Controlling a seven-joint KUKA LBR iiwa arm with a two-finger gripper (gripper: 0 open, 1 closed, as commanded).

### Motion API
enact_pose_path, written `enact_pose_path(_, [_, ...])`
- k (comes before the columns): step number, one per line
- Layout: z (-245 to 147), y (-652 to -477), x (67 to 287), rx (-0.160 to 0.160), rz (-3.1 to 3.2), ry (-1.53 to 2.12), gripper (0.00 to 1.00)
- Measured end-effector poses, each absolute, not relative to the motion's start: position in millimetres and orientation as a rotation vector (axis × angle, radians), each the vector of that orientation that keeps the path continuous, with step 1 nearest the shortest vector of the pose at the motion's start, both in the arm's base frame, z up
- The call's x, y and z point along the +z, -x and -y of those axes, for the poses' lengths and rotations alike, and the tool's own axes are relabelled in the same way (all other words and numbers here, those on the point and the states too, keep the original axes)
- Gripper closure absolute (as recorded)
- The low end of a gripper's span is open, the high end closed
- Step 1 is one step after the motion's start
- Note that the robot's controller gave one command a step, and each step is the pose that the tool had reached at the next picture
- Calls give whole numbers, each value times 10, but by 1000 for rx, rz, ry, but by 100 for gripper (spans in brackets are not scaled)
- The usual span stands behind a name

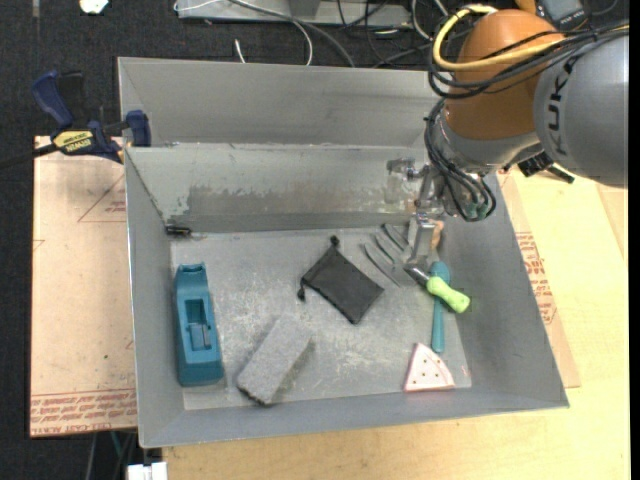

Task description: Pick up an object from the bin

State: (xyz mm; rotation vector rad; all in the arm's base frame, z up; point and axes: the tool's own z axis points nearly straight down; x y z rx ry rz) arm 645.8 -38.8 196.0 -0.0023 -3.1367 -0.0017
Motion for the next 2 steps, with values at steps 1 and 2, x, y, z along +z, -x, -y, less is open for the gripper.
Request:
enact_pose_path(1, [387, -6470, 2014, -1, 3144, 1, 0])
enact_pose_path(2, [-127, -6068, 1051, -4, 3143, 110, 0])
